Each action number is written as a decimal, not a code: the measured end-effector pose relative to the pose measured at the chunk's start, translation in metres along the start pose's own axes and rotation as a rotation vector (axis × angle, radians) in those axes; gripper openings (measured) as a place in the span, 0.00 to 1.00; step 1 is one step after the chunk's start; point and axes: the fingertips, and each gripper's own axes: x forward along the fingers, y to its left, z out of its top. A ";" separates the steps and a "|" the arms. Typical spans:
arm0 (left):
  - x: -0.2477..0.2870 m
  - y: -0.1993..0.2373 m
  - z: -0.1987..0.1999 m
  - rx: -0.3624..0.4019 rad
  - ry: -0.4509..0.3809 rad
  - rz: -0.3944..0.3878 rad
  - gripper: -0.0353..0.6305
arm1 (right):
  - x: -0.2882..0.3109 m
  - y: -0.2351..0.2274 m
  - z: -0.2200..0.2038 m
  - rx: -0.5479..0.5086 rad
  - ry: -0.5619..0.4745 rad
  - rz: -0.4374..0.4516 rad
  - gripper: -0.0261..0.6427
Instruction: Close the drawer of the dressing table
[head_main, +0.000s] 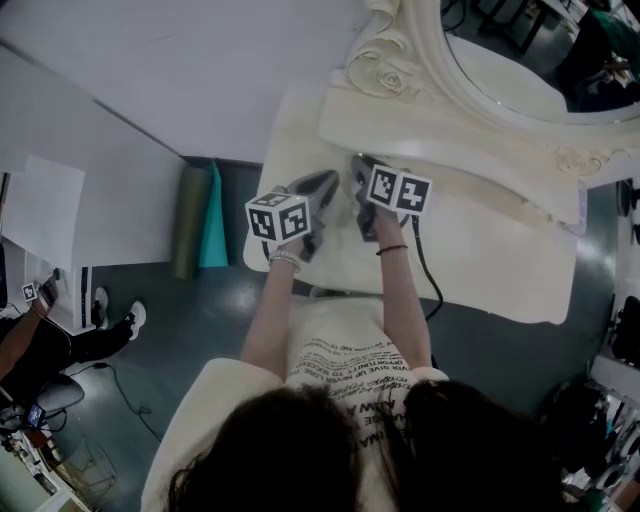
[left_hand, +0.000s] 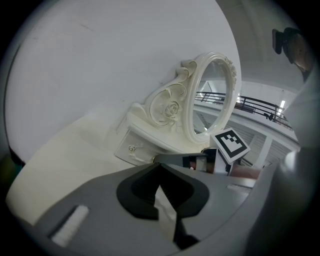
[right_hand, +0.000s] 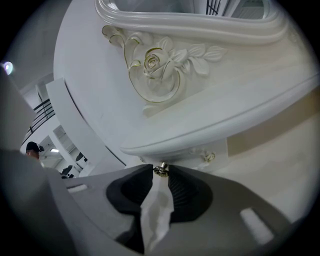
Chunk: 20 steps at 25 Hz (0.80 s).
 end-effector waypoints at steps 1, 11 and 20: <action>-0.001 0.000 0.000 0.001 0.000 0.002 0.04 | 0.000 0.000 0.000 -0.001 0.001 0.001 0.18; -0.004 0.000 0.000 0.002 -0.006 0.007 0.04 | 0.001 0.000 0.000 0.022 0.001 0.018 0.19; -0.006 -0.005 0.005 -0.004 -0.030 -0.002 0.04 | -0.004 0.004 0.000 0.001 -0.004 0.044 0.21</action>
